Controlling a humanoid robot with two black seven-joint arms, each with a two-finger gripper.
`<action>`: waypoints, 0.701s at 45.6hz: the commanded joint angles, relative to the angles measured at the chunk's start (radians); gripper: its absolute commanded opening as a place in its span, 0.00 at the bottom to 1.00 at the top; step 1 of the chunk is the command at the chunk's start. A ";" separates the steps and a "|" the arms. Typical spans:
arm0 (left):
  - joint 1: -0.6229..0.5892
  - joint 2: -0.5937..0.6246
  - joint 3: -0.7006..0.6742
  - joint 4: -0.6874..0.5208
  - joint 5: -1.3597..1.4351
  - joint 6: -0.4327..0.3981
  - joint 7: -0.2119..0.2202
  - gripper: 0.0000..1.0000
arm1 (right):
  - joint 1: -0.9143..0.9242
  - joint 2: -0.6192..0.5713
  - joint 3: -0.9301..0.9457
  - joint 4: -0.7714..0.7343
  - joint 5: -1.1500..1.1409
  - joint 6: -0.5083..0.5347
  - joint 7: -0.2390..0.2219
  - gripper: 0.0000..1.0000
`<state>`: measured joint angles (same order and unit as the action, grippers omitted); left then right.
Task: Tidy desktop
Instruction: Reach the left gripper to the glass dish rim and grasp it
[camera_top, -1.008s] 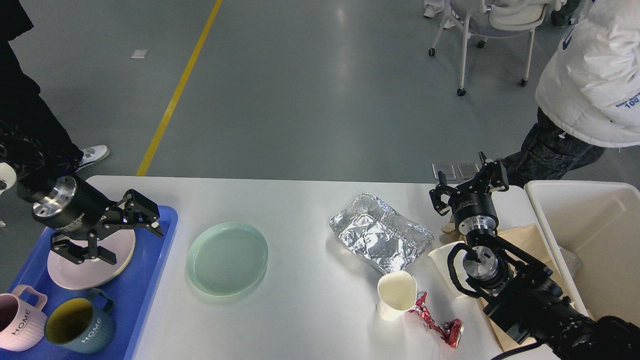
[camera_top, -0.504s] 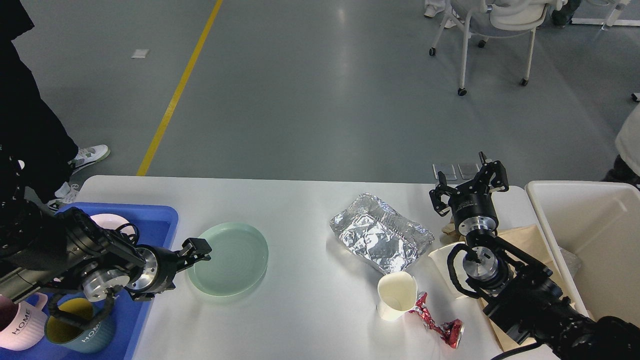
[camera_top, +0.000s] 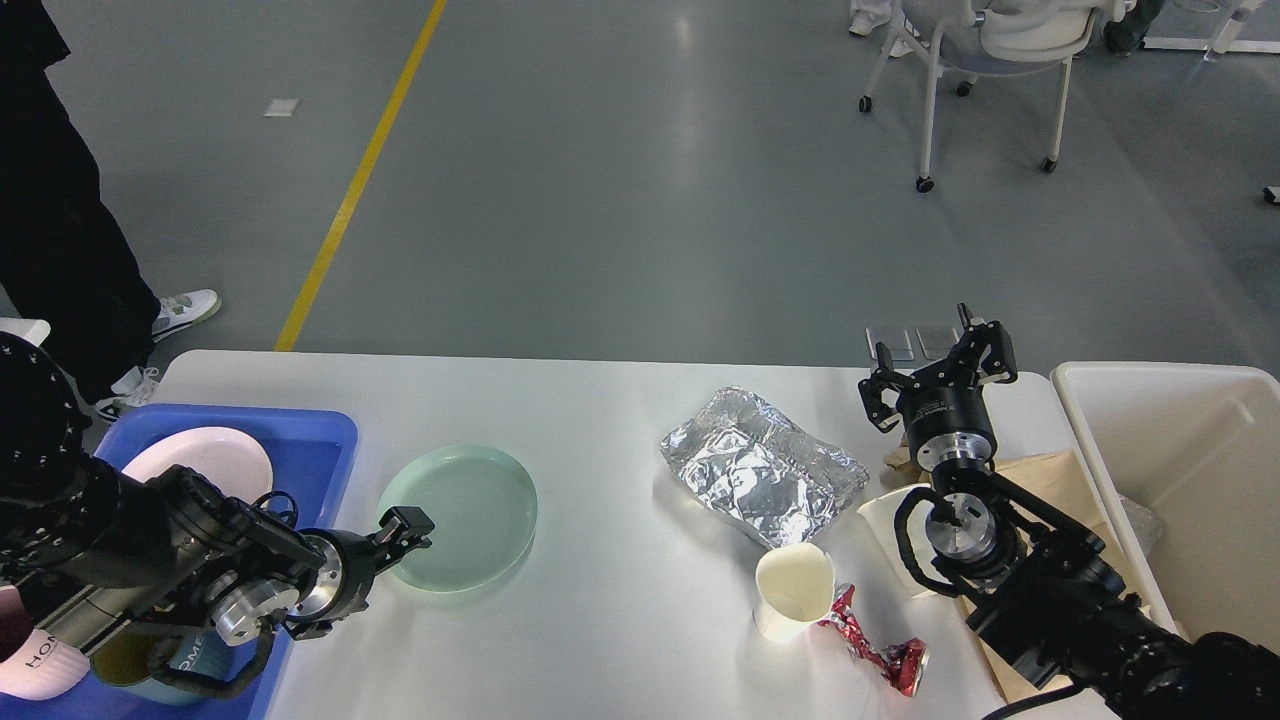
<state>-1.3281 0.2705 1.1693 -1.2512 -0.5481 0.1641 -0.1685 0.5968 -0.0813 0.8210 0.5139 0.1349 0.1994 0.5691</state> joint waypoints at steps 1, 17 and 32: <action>0.044 0.001 0.000 0.073 0.000 -0.009 -0.002 0.84 | 0.000 0.000 0.001 0.000 0.002 0.000 0.000 1.00; 0.056 -0.001 -0.033 0.079 0.005 -0.009 -0.006 0.63 | 0.000 0.000 0.001 0.000 0.000 0.000 0.000 1.00; 0.061 -0.001 -0.034 0.079 0.010 -0.012 -0.003 0.31 | 0.000 0.000 0.001 0.000 0.000 0.000 0.000 1.00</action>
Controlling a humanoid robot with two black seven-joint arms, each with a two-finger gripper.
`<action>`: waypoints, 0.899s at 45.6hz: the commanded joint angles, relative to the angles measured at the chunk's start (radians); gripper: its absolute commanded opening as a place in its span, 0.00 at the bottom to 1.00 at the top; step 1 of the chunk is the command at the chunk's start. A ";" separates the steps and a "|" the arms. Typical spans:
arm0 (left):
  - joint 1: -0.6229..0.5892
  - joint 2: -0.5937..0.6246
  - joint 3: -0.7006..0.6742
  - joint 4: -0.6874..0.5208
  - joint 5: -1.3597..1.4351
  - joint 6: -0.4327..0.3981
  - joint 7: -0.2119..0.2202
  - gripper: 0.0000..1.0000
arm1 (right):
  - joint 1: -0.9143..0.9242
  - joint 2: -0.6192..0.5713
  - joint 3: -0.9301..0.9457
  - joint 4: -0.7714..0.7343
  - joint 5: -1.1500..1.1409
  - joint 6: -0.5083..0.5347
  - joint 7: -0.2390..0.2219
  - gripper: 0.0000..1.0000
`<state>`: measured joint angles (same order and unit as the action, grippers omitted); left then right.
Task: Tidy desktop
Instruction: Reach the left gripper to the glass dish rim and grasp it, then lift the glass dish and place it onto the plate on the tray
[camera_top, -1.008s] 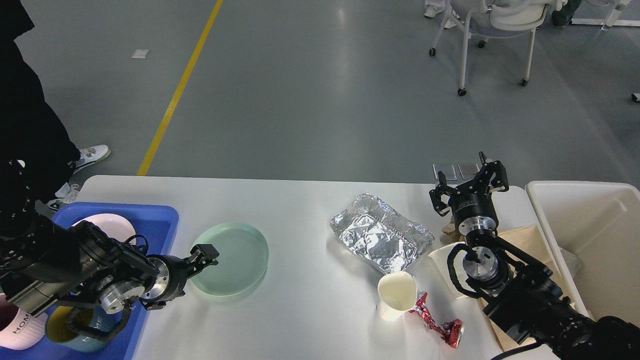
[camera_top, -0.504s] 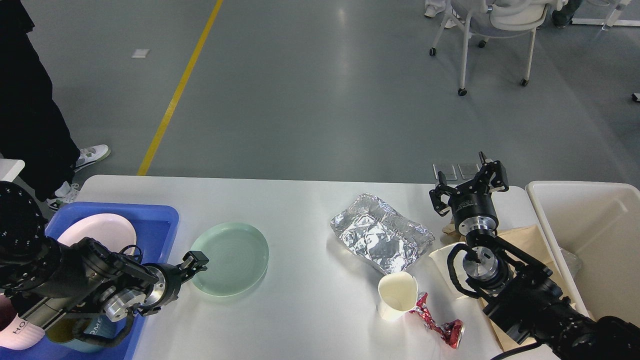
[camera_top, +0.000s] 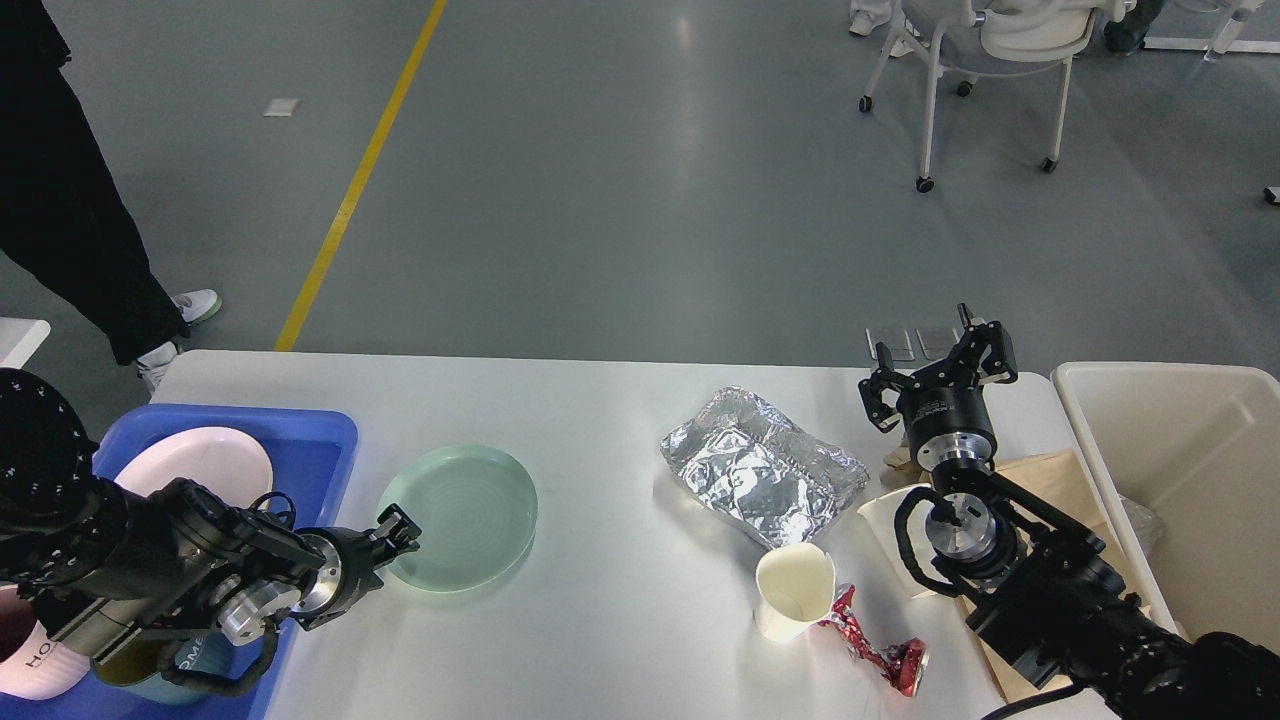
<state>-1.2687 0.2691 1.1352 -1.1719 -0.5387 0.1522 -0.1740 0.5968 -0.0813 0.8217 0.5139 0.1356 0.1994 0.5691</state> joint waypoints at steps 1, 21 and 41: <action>0.002 0.001 0.000 -0.002 0.000 -0.003 0.002 0.29 | 0.000 0.000 0.001 0.000 -0.001 0.000 0.000 1.00; -0.005 0.002 0.012 -0.005 0.029 -0.089 0.005 0.00 | 0.000 0.000 -0.001 0.000 -0.001 0.000 0.000 1.00; -0.161 0.113 0.121 -0.057 0.131 -0.367 0.018 0.00 | 0.000 0.000 -0.001 0.000 0.001 0.000 0.000 1.00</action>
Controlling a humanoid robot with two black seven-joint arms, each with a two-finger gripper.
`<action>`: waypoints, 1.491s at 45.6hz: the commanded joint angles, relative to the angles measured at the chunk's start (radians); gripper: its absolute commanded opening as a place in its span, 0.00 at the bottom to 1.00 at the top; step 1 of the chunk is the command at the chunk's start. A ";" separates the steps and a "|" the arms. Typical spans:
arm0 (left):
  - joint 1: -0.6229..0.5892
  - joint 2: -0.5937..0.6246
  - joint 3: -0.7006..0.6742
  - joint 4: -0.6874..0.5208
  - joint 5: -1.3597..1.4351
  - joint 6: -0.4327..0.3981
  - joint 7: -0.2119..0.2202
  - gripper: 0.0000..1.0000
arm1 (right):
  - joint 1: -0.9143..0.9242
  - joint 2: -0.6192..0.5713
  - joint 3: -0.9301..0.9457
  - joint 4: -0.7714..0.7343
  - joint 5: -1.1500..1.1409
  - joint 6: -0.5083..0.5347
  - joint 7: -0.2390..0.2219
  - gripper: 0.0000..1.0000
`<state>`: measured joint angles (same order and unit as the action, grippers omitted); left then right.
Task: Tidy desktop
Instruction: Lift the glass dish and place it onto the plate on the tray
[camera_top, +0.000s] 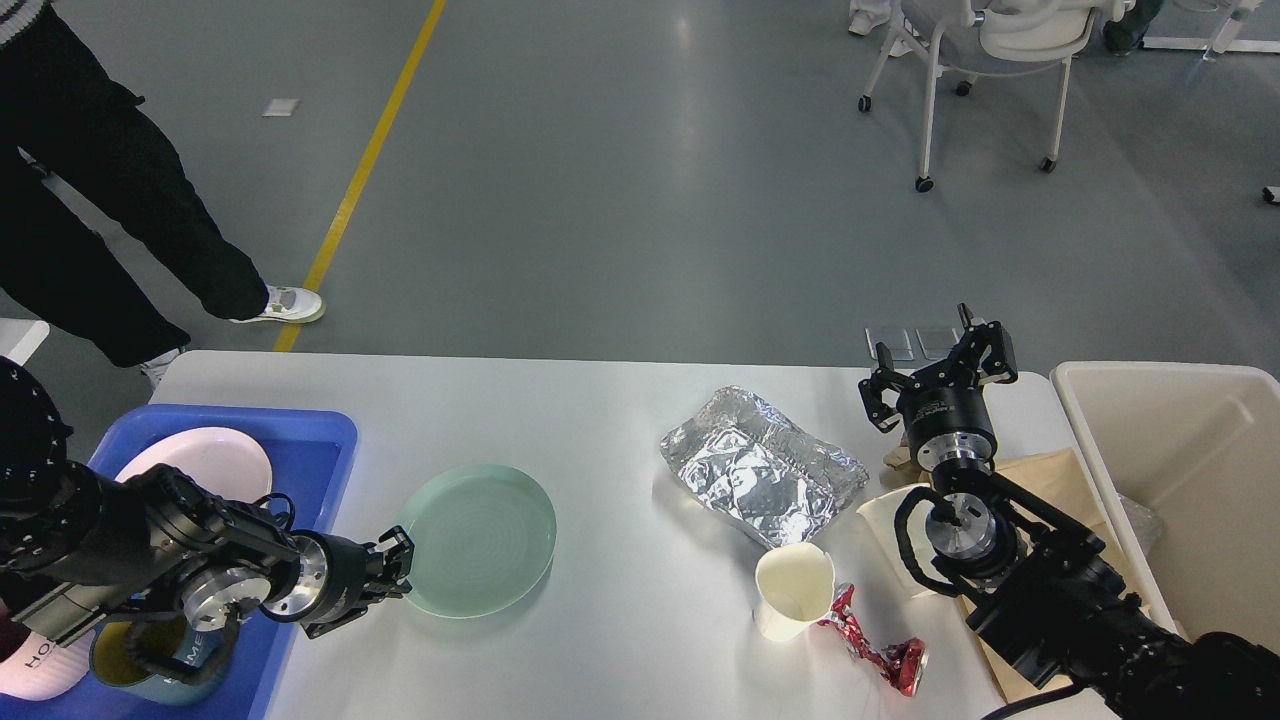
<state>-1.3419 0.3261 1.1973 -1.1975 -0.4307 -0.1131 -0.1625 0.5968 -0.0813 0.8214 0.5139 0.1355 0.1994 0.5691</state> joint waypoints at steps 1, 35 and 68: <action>-0.112 0.071 0.077 -0.040 0.032 -0.124 0.006 0.00 | 0.000 0.000 0.001 0.000 0.000 0.000 0.000 1.00; -0.866 0.321 0.498 -0.065 0.403 -0.847 -0.006 0.00 | 0.000 0.000 0.001 0.000 0.001 0.000 0.000 1.00; 0.046 0.528 -0.024 0.347 0.382 -0.186 0.000 0.00 | 0.000 0.000 -0.001 0.000 0.000 0.000 0.000 1.00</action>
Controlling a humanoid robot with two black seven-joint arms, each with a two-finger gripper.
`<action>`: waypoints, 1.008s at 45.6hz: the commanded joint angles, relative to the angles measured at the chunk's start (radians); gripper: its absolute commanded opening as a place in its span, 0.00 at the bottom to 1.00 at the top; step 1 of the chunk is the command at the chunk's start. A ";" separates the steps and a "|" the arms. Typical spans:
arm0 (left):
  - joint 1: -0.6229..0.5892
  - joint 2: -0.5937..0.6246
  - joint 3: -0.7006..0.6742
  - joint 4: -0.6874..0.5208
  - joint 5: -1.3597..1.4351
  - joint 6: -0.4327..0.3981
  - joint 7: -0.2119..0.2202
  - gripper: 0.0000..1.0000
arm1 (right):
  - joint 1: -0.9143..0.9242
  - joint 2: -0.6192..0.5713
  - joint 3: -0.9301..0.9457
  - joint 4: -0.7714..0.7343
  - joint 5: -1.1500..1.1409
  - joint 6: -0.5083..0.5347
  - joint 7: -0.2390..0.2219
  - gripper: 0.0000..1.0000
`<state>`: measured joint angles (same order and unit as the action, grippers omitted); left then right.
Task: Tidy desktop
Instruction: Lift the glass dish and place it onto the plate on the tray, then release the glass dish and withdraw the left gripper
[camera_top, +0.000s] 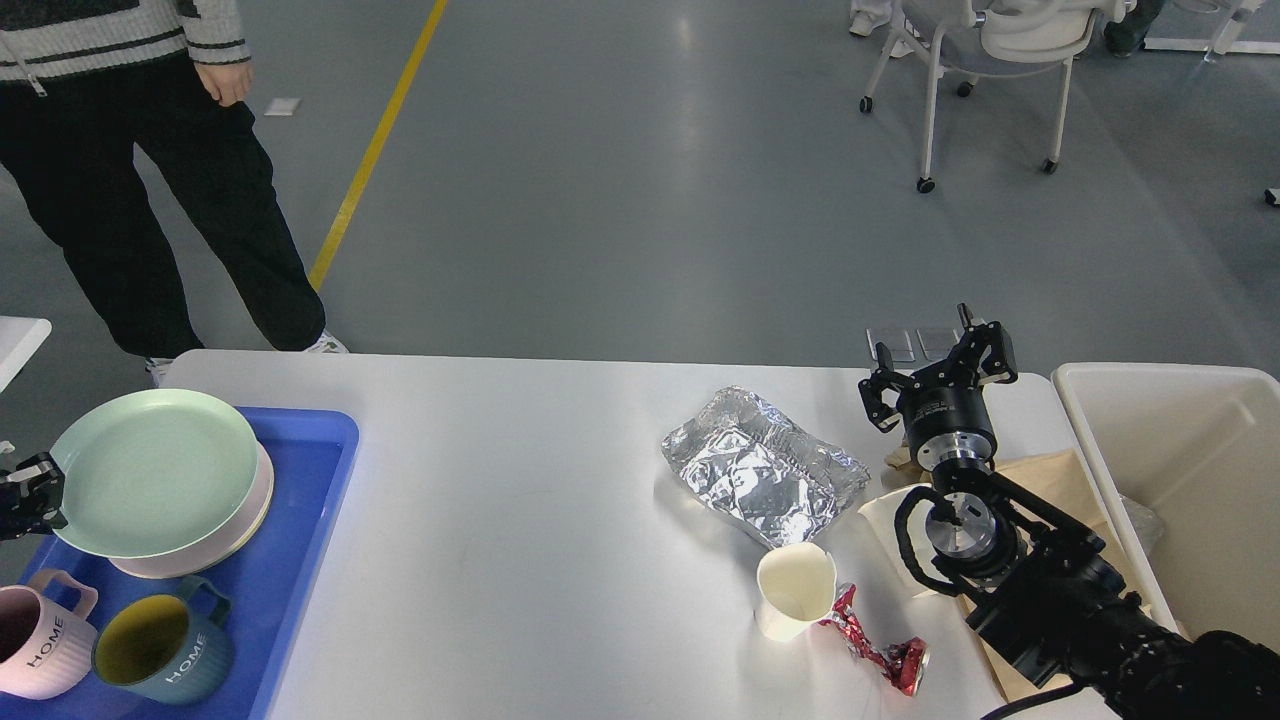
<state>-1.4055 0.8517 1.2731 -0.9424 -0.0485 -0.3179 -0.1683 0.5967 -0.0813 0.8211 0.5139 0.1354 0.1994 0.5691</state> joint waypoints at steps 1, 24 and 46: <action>0.128 0.001 -0.124 0.108 -0.001 0.019 0.007 0.00 | 0.000 0.000 0.000 0.000 0.000 0.000 0.000 1.00; 0.332 -0.066 -0.414 0.224 0.001 0.102 0.118 0.00 | 0.000 0.000 0.000 0.000 0.000 0.000 0.000 1.00; 0.353 -0.095 -0.413 0.224 0.003 0.131 0.118 0.08 | 0.000 0.000 0.000 0.000 0.000 0.000 0.000 1.00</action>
<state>-1.0539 0.7563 0.8594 -0.7177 -0.0465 -0.1883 -0.0511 0.5967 -0.0813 0.8211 0.5139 0.1358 0.1994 0.5691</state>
